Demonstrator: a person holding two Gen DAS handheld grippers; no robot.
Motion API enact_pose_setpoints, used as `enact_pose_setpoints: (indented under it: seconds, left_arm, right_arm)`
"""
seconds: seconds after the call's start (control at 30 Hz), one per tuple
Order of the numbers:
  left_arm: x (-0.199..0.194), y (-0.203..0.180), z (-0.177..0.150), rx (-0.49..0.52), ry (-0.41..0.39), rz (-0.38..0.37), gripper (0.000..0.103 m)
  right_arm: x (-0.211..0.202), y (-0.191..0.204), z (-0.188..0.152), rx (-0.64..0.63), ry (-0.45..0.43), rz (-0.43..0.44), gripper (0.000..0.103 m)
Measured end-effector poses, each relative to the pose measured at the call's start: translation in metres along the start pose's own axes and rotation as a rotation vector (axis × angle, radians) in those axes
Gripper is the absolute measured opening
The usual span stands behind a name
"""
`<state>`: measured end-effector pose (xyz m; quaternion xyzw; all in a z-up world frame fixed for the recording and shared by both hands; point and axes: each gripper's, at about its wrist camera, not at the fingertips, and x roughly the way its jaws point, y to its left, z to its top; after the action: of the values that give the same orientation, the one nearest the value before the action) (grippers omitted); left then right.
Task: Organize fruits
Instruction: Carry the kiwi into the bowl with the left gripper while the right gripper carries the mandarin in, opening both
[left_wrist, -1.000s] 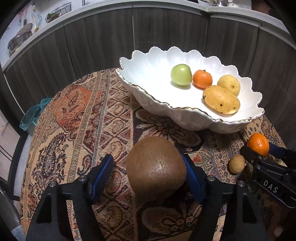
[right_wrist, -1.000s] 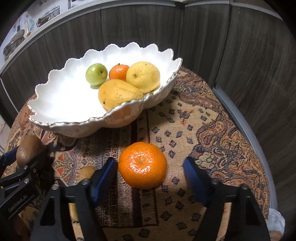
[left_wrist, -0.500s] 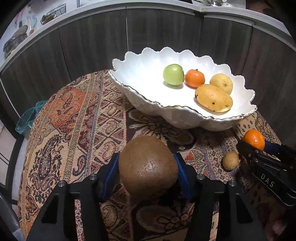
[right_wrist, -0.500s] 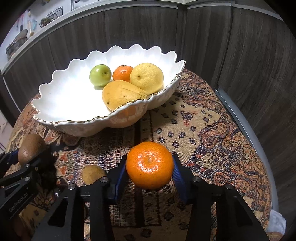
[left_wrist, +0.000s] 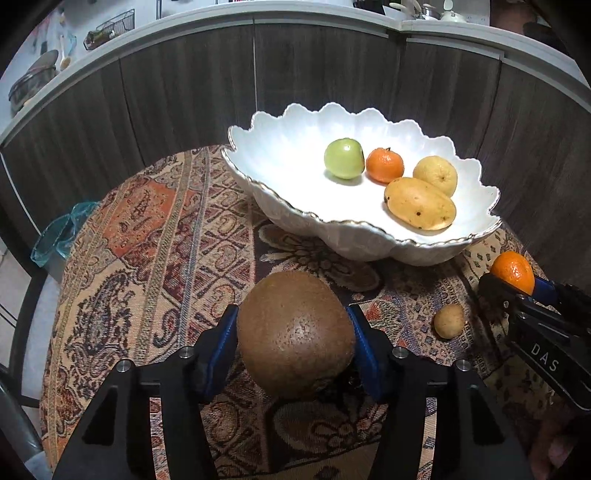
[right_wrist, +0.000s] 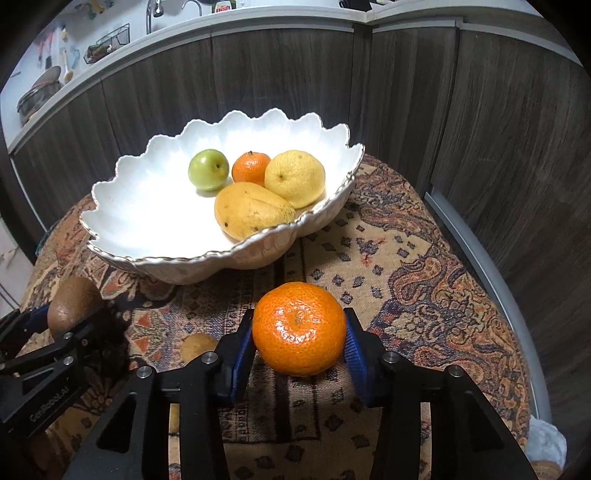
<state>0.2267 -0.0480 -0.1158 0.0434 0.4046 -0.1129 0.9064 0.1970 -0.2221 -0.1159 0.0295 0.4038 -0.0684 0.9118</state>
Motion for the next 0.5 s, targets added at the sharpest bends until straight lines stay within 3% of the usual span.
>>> enact_pose_setpoints:
  seconds: [0.5]
  left_arm:
    - [-0.043, 0.004, 0.015, -0.005, -0.082, 0.002, 0.057]
  right_arm:
    - [-0.034, 0.003, 0.013, -0.001, -0.072, 0.021, 0.045]
